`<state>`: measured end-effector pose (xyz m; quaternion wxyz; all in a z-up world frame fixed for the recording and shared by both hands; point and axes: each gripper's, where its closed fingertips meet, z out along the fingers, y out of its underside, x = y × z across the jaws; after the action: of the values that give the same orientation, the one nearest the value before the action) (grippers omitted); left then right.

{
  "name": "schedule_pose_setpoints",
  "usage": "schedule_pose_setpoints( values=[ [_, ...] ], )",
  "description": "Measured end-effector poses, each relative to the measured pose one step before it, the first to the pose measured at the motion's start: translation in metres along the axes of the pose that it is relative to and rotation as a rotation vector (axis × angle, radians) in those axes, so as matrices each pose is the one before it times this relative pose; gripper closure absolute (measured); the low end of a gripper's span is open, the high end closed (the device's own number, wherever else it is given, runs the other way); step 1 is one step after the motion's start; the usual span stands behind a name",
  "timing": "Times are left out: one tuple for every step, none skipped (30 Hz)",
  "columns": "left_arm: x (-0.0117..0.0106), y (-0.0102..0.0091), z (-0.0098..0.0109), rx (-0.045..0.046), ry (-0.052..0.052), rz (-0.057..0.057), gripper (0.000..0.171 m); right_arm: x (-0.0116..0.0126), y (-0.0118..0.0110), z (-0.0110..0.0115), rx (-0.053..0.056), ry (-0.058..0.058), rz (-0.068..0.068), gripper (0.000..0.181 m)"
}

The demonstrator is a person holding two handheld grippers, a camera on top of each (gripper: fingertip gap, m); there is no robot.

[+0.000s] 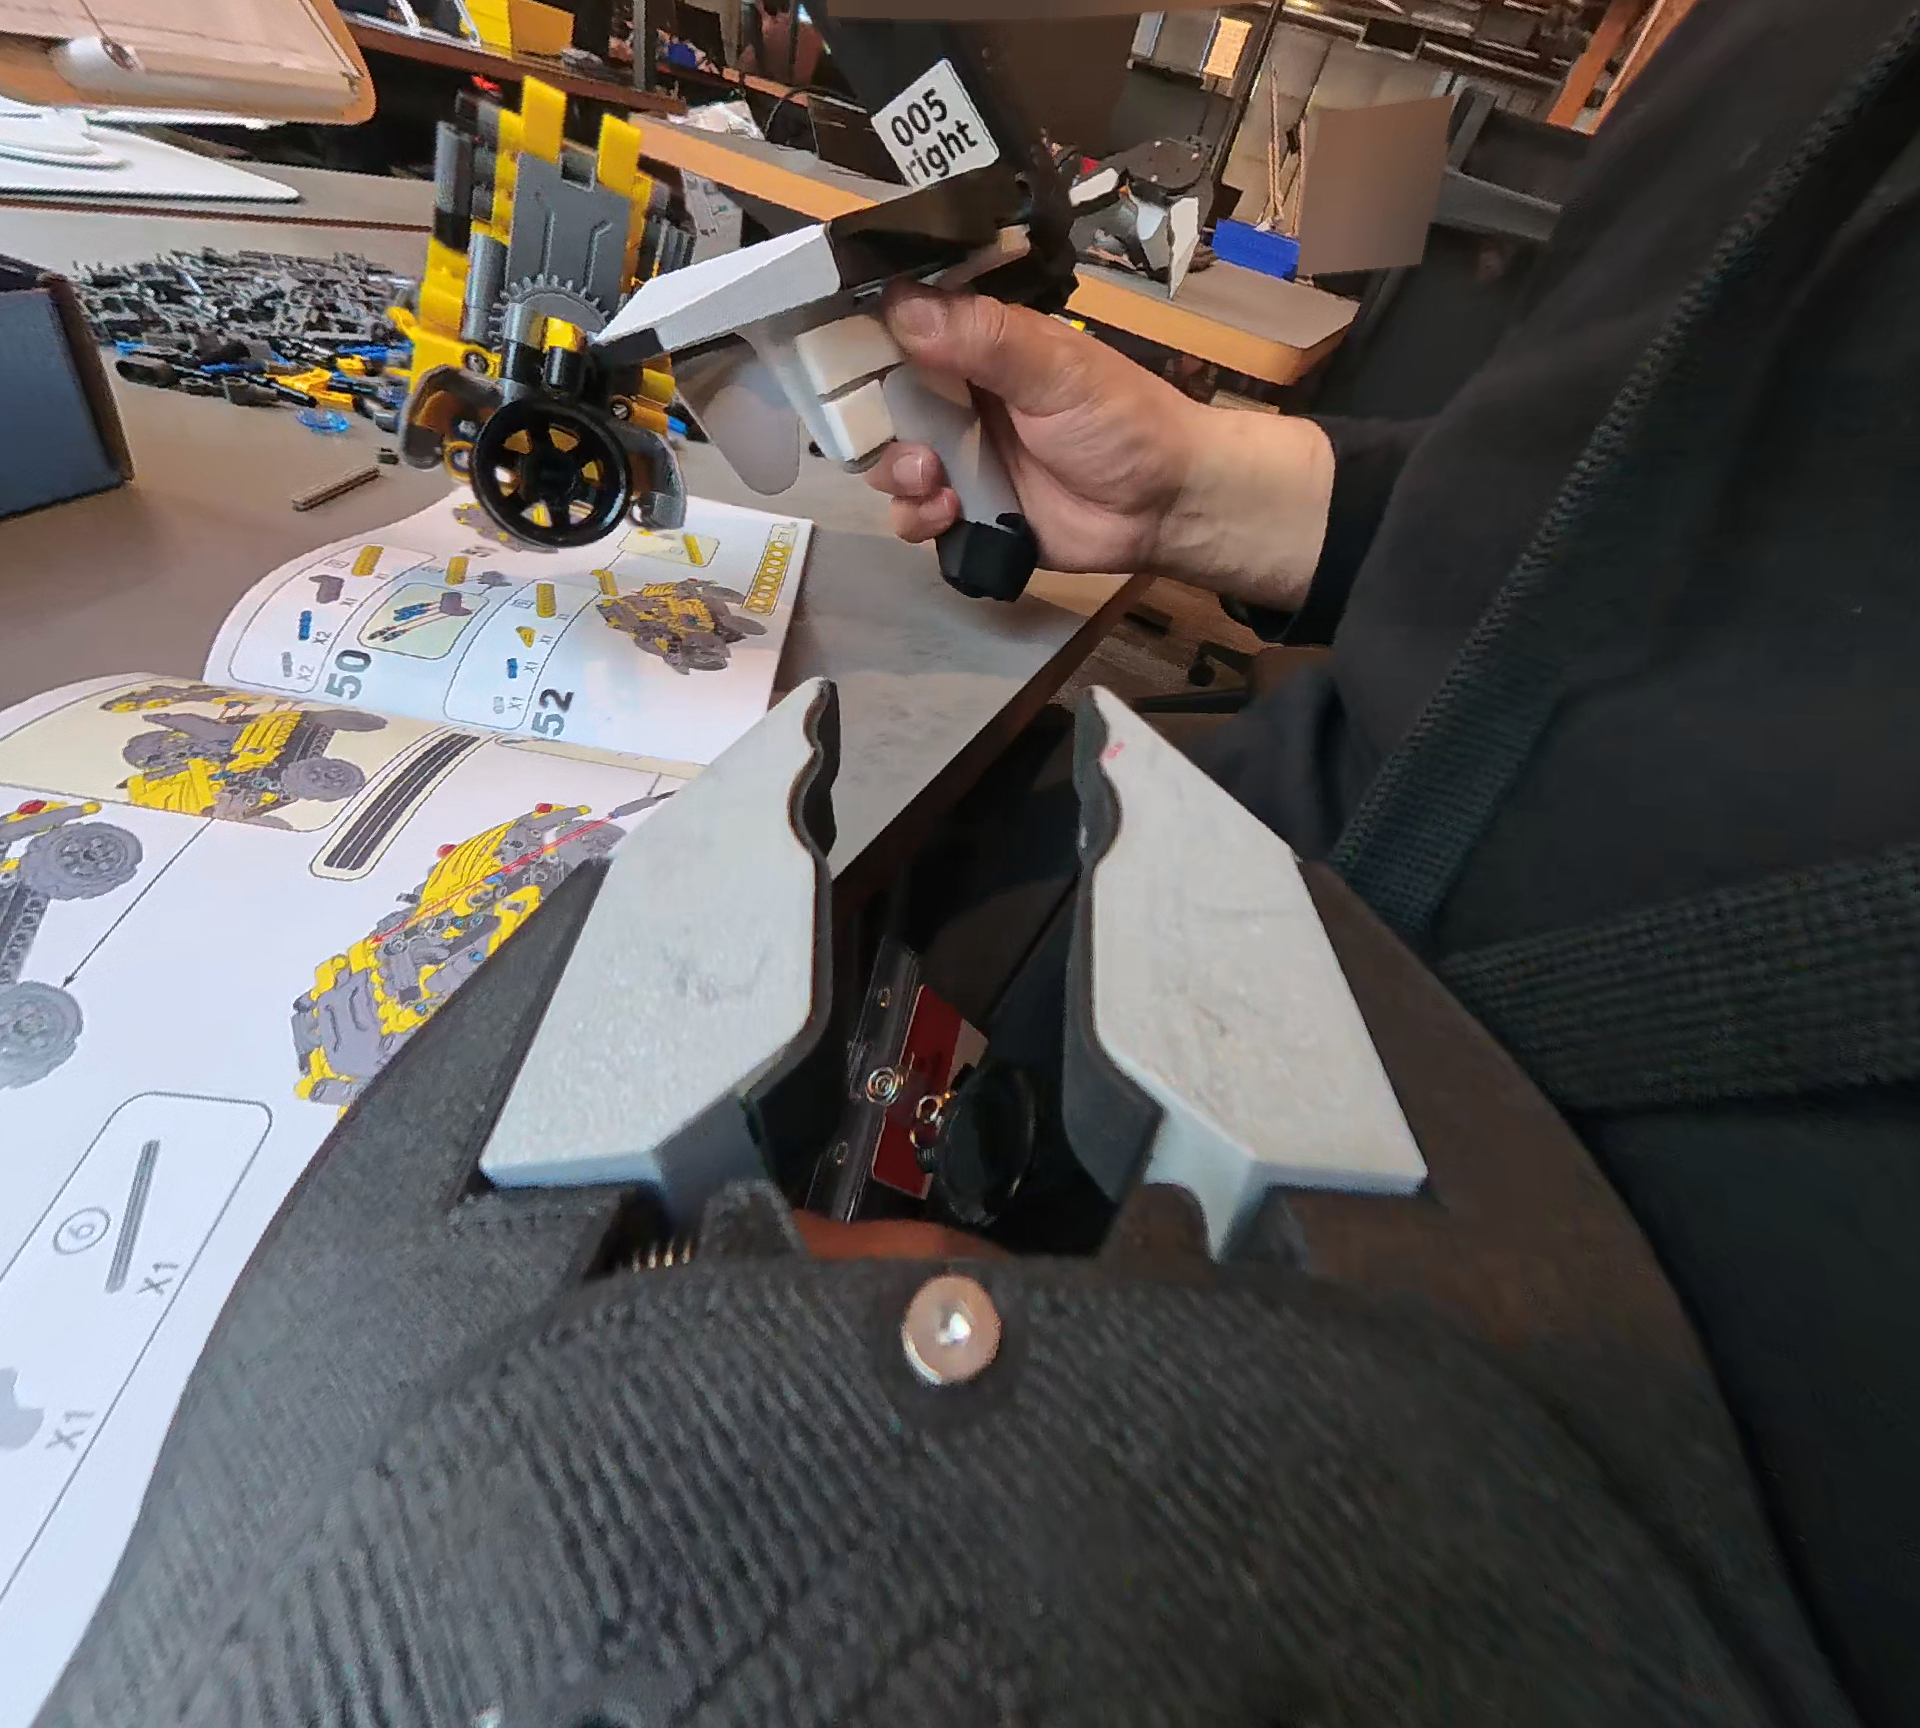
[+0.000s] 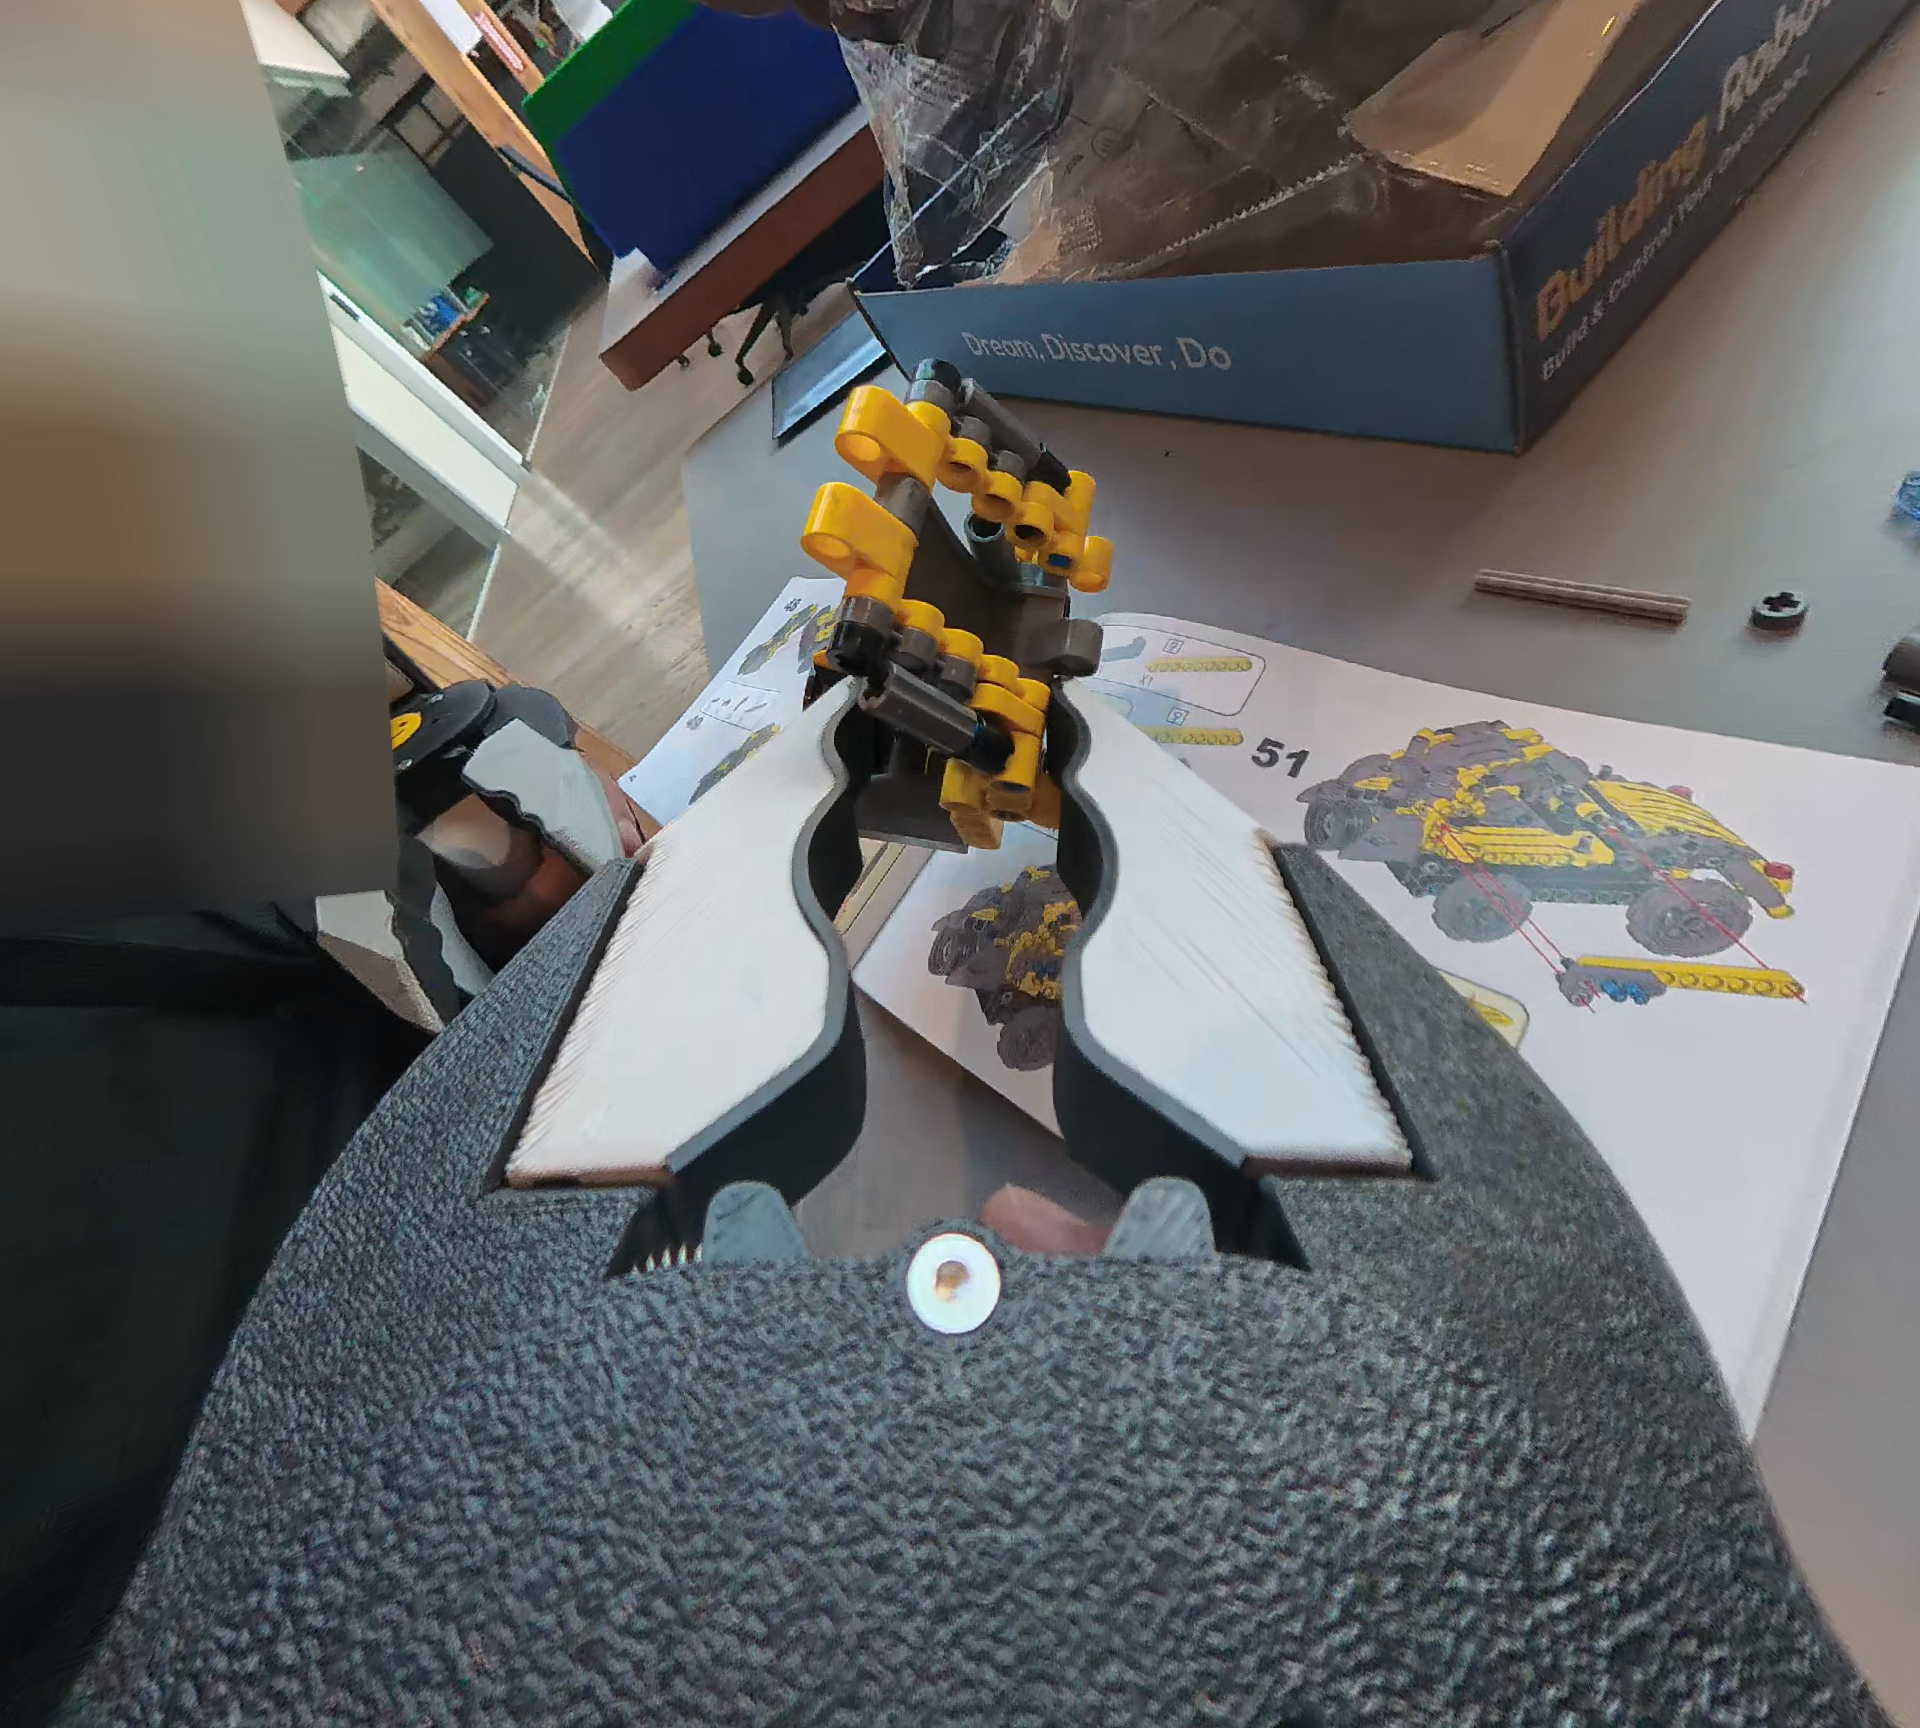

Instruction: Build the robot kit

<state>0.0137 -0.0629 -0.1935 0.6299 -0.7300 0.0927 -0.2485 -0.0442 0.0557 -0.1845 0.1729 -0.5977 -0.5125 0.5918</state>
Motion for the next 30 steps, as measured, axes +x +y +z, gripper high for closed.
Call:
schedule_pose_setpoints(
  values=[
    [-0.00133,0.00059,-0.00083,-0.00113,-0.0014,-0.0040,0.129,0.00066,-0.00006,0.00257,-0.0045,0.0010,0.0026,0.149],
    [-0.00136,0.00038,-0.00093,-0.00106,-0.0005,-0.0070,0.129,0.00019,0.00006,0.00250,-0.0049,-0.0016,0.0023,0.149],
    [-0.00145,-0.00006,-0.00083,0.00066,-0.0015,-0.0070,0.129,0.00011,0.00017,0.00236,-0.0058,-0.0016,0.0014,0.149],
    [-0.00106,-0.00032,-0.00080,0.00175,-0.0008,-0.0054,0.129,0.00040,0.00051,0.00223,-0.0066,0.0009,0.0001,0.149],
    [-0.00066,-0.00026,-0.00060,0.00184,0.0004,-0.0039,0.129,0.00031,0.00060,0.00197,-0.0064,0.0003,-0.0007,0.149],
    [0.00001,-0.00028,-0.00036,0.00143,0.0020,-0.0024,0.129,-0.00005,0.00054,0.00167,-0.0051,-0.0019,-0.0001,0.149],
    [0.00032,0.00000,-0.00006,-0.00014,0.0025,-0.0008,0.129,0.00013,0.00030,0.00114,-0.0031,-0.0009,0.0002,0.149],
    [0.00038,0.00031,0.00010,-0.00193,0.0015,0.0006,0.129,0.00040,0.00038,0.00085,-0.0021,0.0007,0.0000,0.149],
    [0.00005,0.00034,0.00016,-0.00174,0.0003,0.0007,0.129,0.00055,0.00062,0.00054,-0.0023,0.0010,0.0014,0.149],
    [0.00000,0.00011,0.00008,-0.00025,0.0002,-0.0007,0.130,0.00041,0.00043,0.00025,-0.0012,0.0003,0.0025,0.149],
    [-0.00018,0.00002,0.00008,0.00047,0.0004,-0.0023,0.130,0.00039,0.00047,-0.00008,-0.0005,0.0002,0.0026,0.149],
    [-0.00016,0.00014,0.00015,0.00018,0.0008,-0.0029,0.130,0.00051,0.00018,-0.00033,0.0002,0.0013,0.0013,0.149],
    [0.00006,0.00020,0.00018,-0.00064,0.0012,-0.0024,0.130,0.00043,0.00019,-0.00040,0.0002,0.0013,0.0003,0.149],
    [0.00013,0.00014,0.00021,-0.00080,0.0014,-0.0013,0.130,0.00036,-0.00008,-0.00053,0.0010,0.0013,0.0004,0.149],
    [0.00031,0.00016,0.00017,-0.00031,0.0013,-0.0004,0.130,0.00036,-0.00009,-0.00039,0.0013,0.0010,0.0010,0.149],
    [0.00035,0.00019,0.00029,-0.00055,0.0014,-0.0003,0.130,0.00026,0.00001,-0.00025,0.0006,-0.0003,0.0013,0.149],
    [0.00034,0.00013,0.00013,-0.00075,0.0013,-0.0005,0.130,0.00001,0.00017,-0.00014,0.0003,-0.0005,0.0010,0.149],
    [0.00014,0.00019,0.00010,-0.00068,0.0008,-0.0004,0.130,-0.00017,0.00025,0.00000,-0.0003,-0.0003,0.0001,0.149],
    [0.00023,0.00011,0.00000,-0.00065,0.0005,-0.0011,0.130,-0.00014,0.00043,0.00010,-0.0011,-0.0001,-0.0002,0.149],
    [0.00042,0.00012,0.00000,-0.00071,0.0016,-0.0016,0.130,-0.00022,0.00055,0.00004,-0.0013,0.0002,0.0001,0.149],
    [0.00042,0.00021,-0.00007,-0.00053,0.0018,-0.0009,0.130,-0.00027,0.00065,0.00019,-0.0015,-0.0003,-0.0003,0.149],
    [0.00052,0.00004,0.00003,-0.00035,0.0014,0.0001,0.130,-0.00012,0.00067,0.00011,-0.0028,0.0002,-0.0007,0.149],
    [0.00037,0.00012,0.00006,-0.00052,0.0016,0.0003,0.130,0.00014,0.00052,0.00018,-0.0026,0.0021,-0.0010,0.149],
    [0.00038,0.00022,0.00006,-0.00061,0.0017,-0.0001,0.130,0.00040,0.00026,0.00006,-0.0001,0.0036,-0.0017,0.149],
    [0.00022,0.00017,-0.00003,-0.00056,0.0014,-0.0009,0.130,0.00015,0.00033,0.00022,-0.0004,0.0008,-0.0004,0.149],
    [0.00000,0.00008,-0.00003,-0.00033,0.0010,-0.0016,0.130,0.00002,0.00032,0.00024,-0.0007,-0.0008,0.0018,0.149],
    [-0.00008,0.00005,-0.00023,0.00004,0.0004,-0.0015,0.130,-0.00006,0.00043,0.00038,0.0000,-0.0013,0.0023,0.149],
    [-0.00019,0.00004,-0.00015,-0.00007,0.0001,-0.0012,0.130,0.00003,0.00062,0.00048,-0.0009,-0.0007,0.0020,0.149],
    [-0.00009,0.00010,-0.00012,-0.00037,0.0003,-0.0009,0.130,0.00012,0.00072,0.00048,-0.0022,0.0003,0.0012,0.149],
    [-0.00011,-0.00002,-0.00011,-0.00017,0.0002,-0.0004,0.130,0.00017,0.00069,0.00049,-0.0029,0.0005,0.0006,0.149]
  ],
)
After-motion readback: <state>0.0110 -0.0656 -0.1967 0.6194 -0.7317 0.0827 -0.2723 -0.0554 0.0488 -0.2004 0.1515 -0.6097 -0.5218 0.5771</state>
